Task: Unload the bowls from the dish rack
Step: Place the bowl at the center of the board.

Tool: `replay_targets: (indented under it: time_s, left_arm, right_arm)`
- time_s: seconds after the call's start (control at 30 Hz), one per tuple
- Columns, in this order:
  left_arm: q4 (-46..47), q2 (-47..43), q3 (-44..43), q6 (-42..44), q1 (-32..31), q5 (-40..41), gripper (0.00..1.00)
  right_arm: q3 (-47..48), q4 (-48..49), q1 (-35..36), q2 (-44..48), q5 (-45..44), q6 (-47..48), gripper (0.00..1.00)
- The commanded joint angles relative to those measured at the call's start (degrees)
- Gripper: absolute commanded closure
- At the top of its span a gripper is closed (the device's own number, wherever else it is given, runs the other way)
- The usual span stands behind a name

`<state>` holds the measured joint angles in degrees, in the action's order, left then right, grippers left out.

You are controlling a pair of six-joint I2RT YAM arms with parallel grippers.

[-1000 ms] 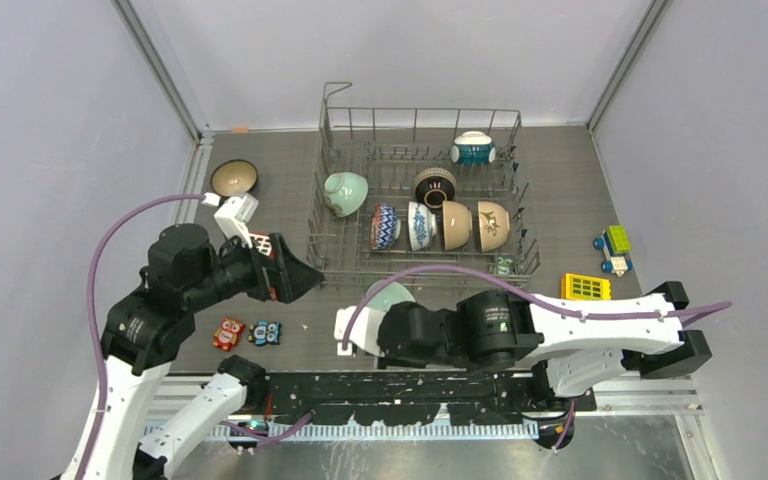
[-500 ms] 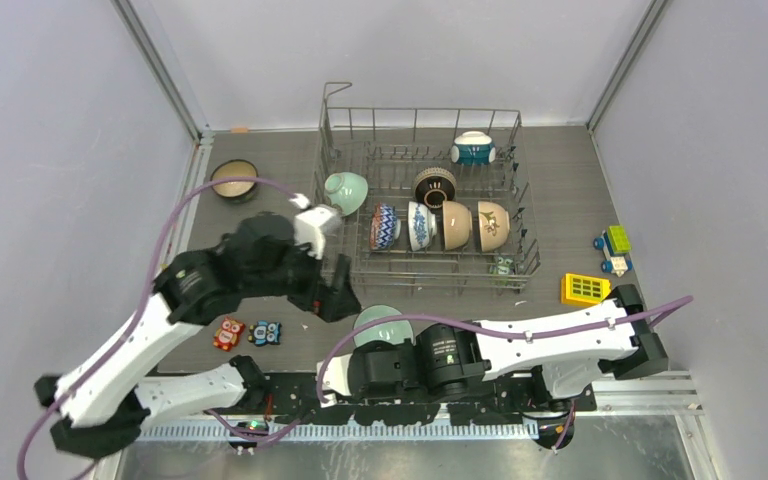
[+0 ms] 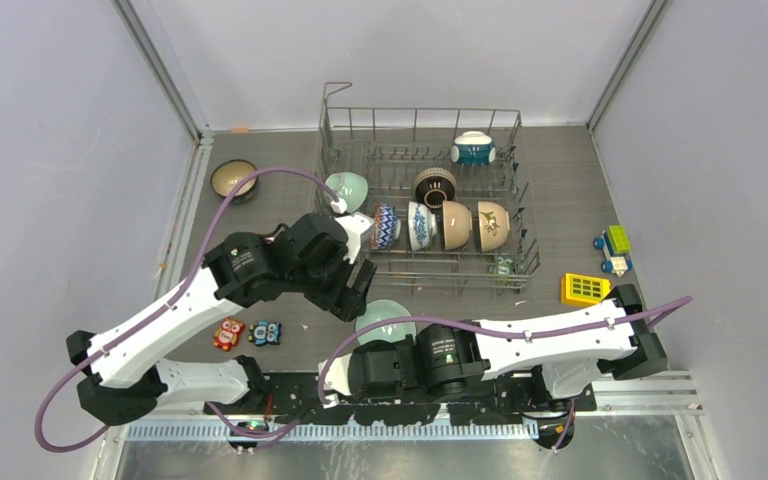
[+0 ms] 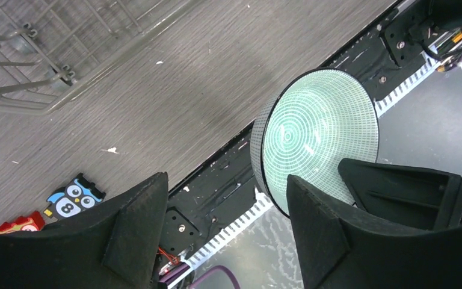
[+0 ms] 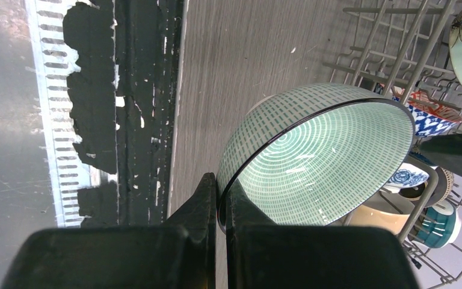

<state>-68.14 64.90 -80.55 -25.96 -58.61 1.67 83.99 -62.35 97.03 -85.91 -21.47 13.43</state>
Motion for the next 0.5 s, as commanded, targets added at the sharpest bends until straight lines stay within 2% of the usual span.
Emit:
replay_targets:
  time_s: [0.0, 0.47]
  left_arm:
    - [-1.38, 1.07, -0.08, 0.36, -1.48, -0.70, 0.28]
    - [-1.83, 4.11, 0.12, -1.16, -6.14, -0.36, 0.45]
  right_arm:
    - [3.03, 0.55, 0.66, 1.06, -3.24, 2.25, 0.99]
    - [3.67, 0.93, 1.23, 0.02, -3.92, 3.17, 0.99]
